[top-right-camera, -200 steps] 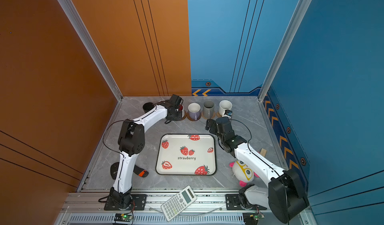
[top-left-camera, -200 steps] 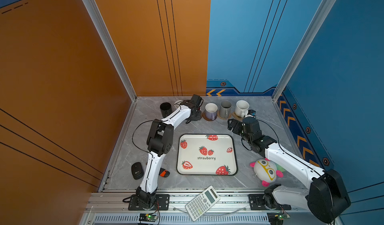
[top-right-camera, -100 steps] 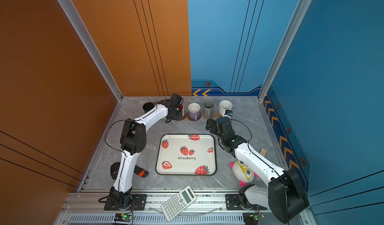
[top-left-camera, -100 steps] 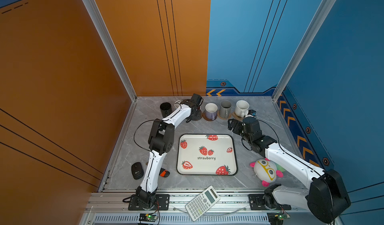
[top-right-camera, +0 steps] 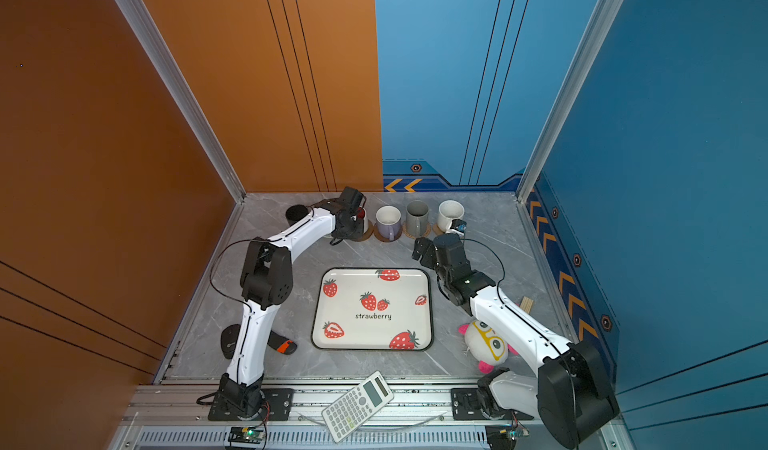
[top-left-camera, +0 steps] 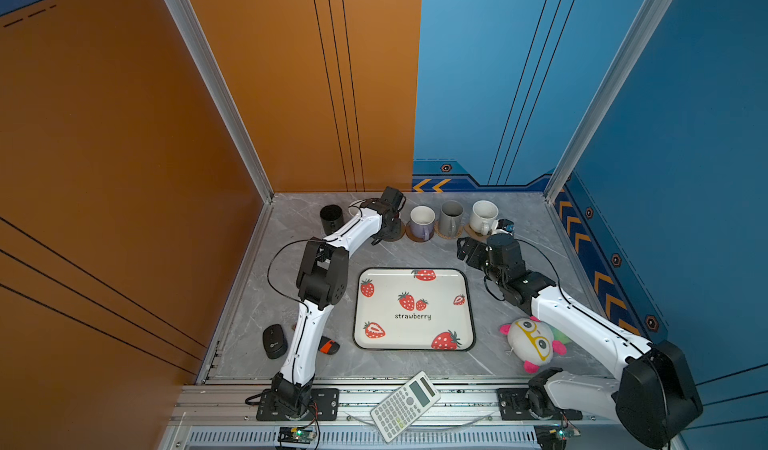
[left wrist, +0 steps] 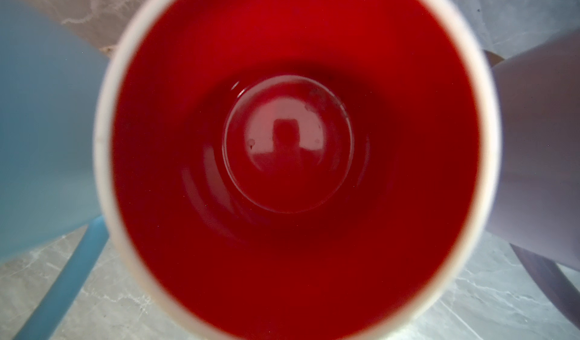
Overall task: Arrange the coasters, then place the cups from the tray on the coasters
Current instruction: 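Lower the red-lined mug onto the empty dark wooden coaster with the left gripper, then release the red-lined mug and raise the left gripper away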
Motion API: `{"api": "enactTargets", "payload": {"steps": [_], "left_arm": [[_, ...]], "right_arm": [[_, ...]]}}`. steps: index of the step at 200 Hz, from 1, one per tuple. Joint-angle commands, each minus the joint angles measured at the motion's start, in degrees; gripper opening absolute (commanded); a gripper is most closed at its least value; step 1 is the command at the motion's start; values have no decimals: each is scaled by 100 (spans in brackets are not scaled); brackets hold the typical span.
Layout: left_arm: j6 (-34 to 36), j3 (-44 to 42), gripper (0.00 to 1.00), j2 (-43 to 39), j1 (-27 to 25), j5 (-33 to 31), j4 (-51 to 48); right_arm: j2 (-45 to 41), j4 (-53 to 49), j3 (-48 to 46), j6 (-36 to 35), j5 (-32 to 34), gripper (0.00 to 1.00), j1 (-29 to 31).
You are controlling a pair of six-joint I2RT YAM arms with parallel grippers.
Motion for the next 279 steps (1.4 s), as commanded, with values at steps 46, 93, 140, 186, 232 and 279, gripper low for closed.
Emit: {"api": "enactTargets", "payload": {"steps": [46,93,140,186,232,279], "left_arm": [[-103,115,29,-101,41,51,-33],[-120,20,40,-297,5,17,-24],[-67,-128,49,-663,-64,10,-25],[-9,-496,59,-1280,-187,-53,-16],[97,-1330,64,-2347,-334,-129,239],[259,-2784,73,-3905,-485,-21,1253]], "right_arm": [[-179,-153,-73,-53,-55,97,-20],[-232,-162,-91,-51,-50,97,-21],[-314,-190,-107,-62,-53,97,-20],[-526,-335,-121,-141,-26,97,-20],[-846,-512,-180,-158,-2,100,-16],[-1306,-676,-287,-161,117,100,6]]}}
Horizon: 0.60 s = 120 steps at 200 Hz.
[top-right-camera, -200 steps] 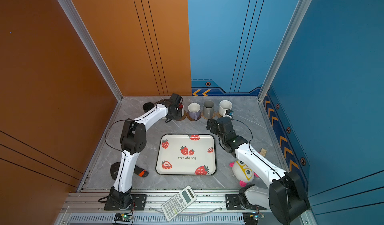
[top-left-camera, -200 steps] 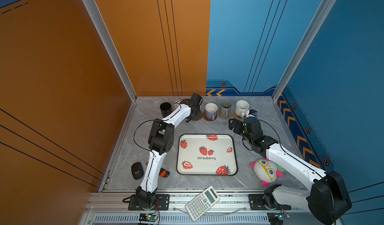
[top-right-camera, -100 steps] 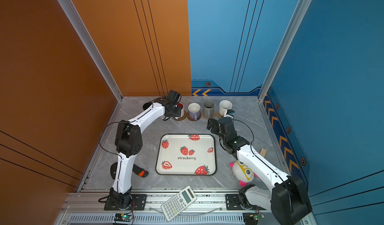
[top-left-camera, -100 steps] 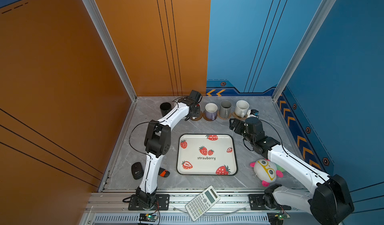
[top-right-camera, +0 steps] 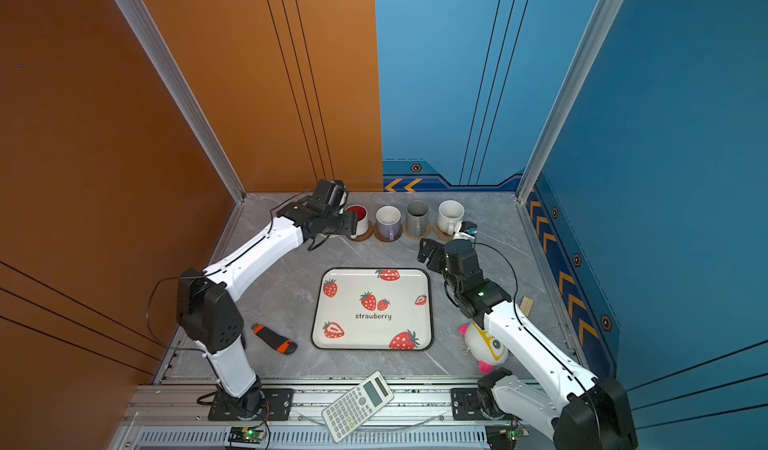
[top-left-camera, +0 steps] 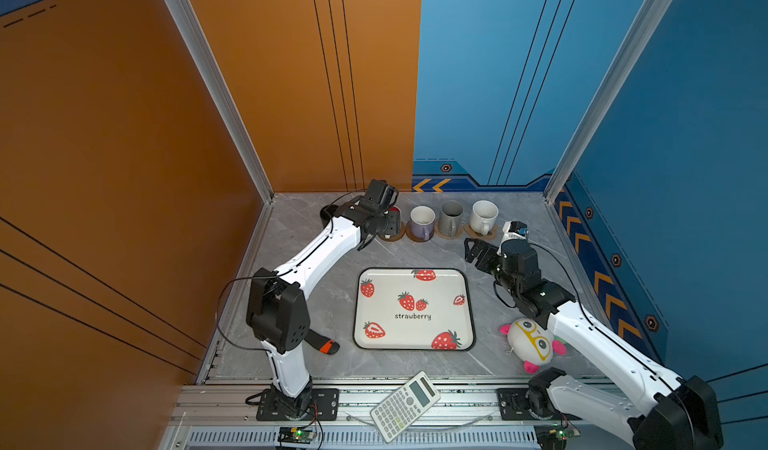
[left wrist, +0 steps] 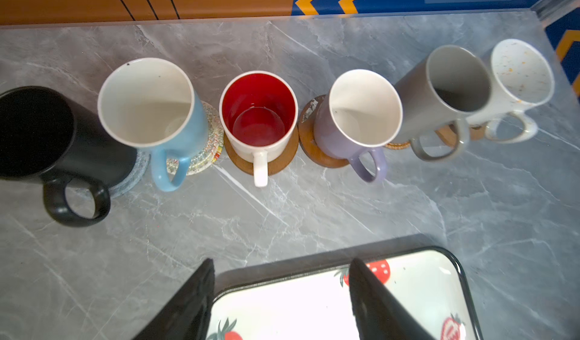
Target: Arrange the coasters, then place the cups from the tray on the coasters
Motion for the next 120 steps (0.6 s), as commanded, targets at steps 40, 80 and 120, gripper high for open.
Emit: {"api": "enactTargets", "payload": {"steps": [40,80,120], "left_arm": [[525,-2018,98,-2227,17,-36,1498],[917,-3825,98,-3850,269,-229,2821],[1515,-4773,98,-4597,435,-1305,3158]], "right_arm": [[-467,-622,29,-465,161,100,15],[-539,-1329,406,-1034,437,100,-1],[-898,-1526,270,-1503,1175,100,-55]]}}
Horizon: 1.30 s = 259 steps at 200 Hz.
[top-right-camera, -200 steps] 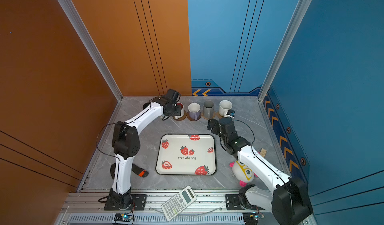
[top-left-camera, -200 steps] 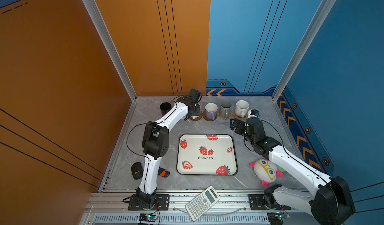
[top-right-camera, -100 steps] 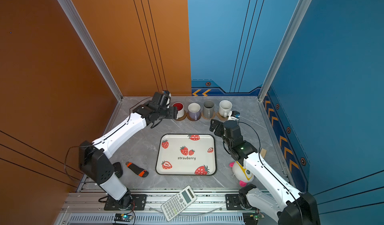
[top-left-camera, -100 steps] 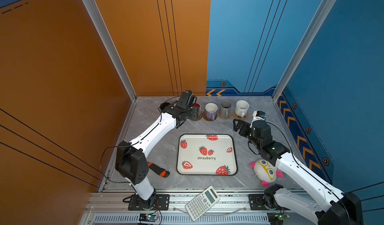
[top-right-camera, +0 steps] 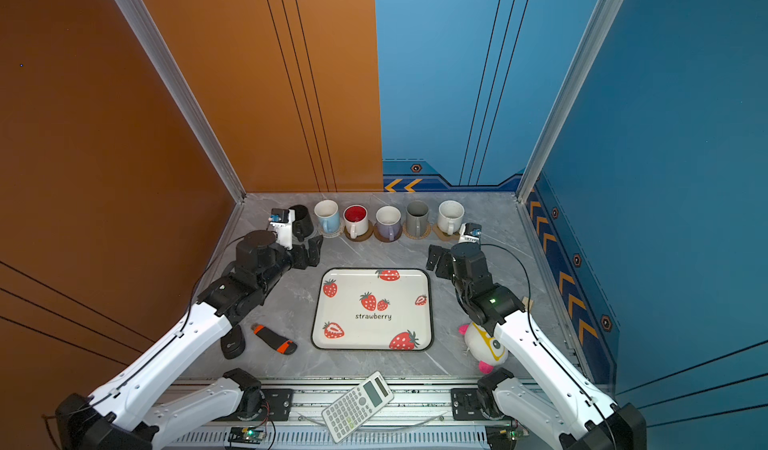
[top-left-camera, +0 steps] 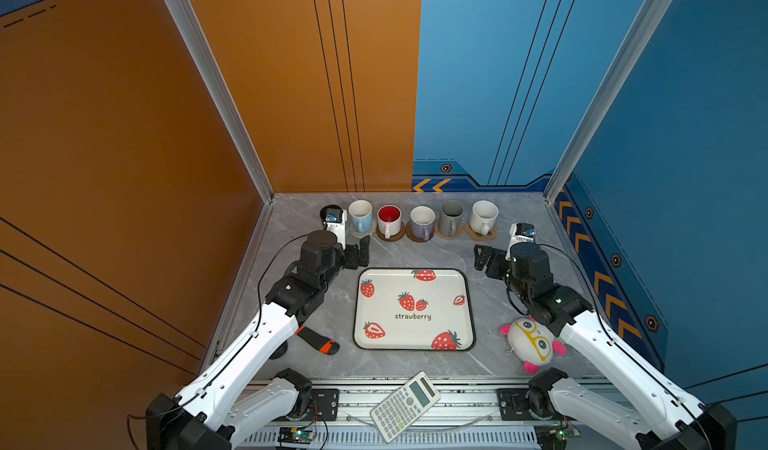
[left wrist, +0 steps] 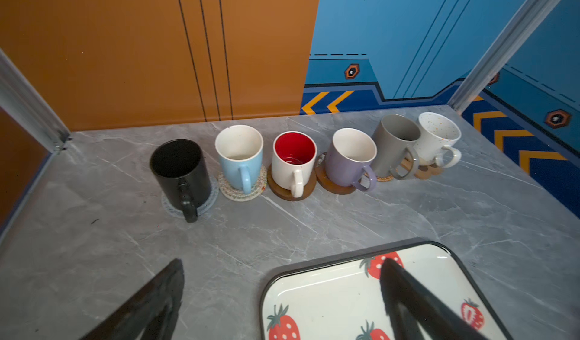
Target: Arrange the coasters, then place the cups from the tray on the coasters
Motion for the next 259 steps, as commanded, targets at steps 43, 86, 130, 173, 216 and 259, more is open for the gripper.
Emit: {"api": "enactTargets", "payload": {"steps": [43,86,130,173,216,259], "left_arm": [[736,-1507,98,-407,529,-1579,1576],[731,-2517,98,-36,1203,-1406,3265],[826,-2737,98,810,1583,-1080,4124],[891,-2876,98,1385,1775,-830,4935],[751,-2926,98,1462,2198,-481,5235],[948,-2993,98,1554,2303,-364,5264]], "right_arm": [[-1049,489,-806,-1269,1479,100,-234],[-1385,1534,-1674,-1725,1498,100,-823],[-900,2266,-2049,-1943,1236,100,-1287],[-315,3061,-2373,-2172,1224,100,-1522],[219,3809,-2620,-2222,1093,100,-1812],[873,4256,-2676,-2214,942,100,-1997]]}}
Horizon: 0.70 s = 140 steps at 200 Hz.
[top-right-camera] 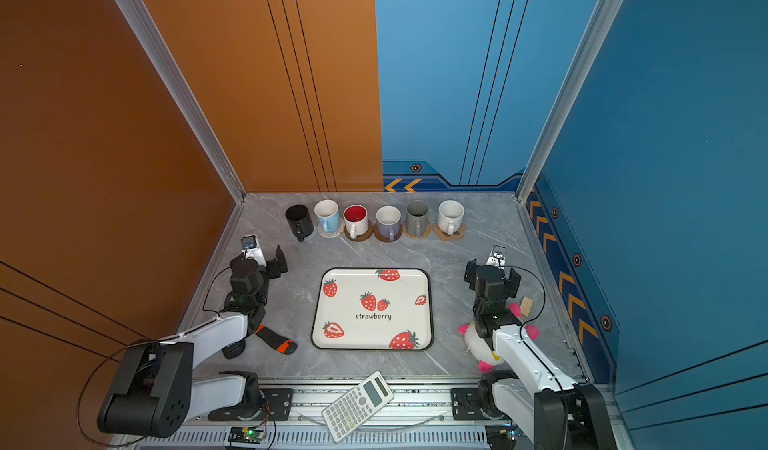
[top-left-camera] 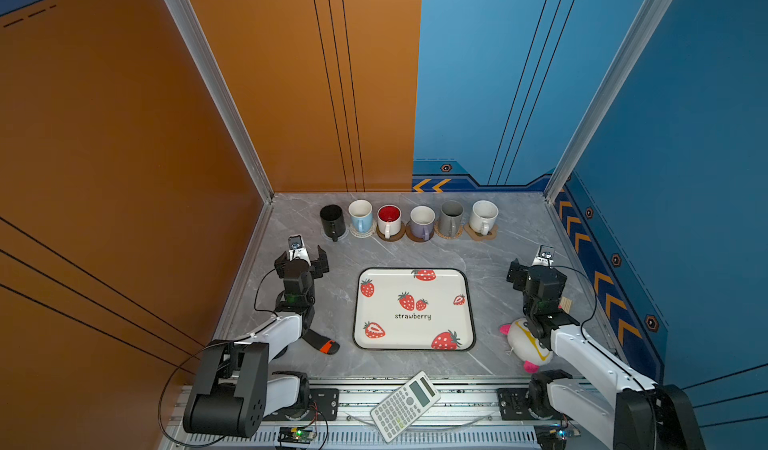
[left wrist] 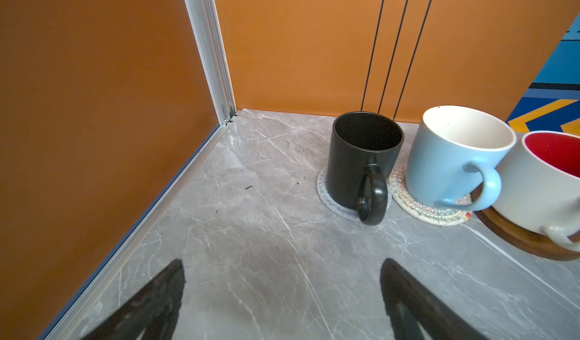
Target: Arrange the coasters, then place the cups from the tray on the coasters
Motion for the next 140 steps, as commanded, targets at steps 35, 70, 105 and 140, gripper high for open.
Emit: {"api": "enactTargets", "payload": {"steps": [35,70,105,140], "left_arm": [[177,-307,98,302,54,359,418],[103,-964,98,1282,96,293,2589],[152,-991,98,1741,133,670,2977],[330,-674,98,1739,155,1241,2490]], "right_arm": [[787,1024,-161,-82,-191,100,-137],[1007,1271,-120,-155,-270,100,-167],[1065,1376,-123,-177,-385,100,-175],[1345,2019,-180,-175,-581,100,-197]]}}
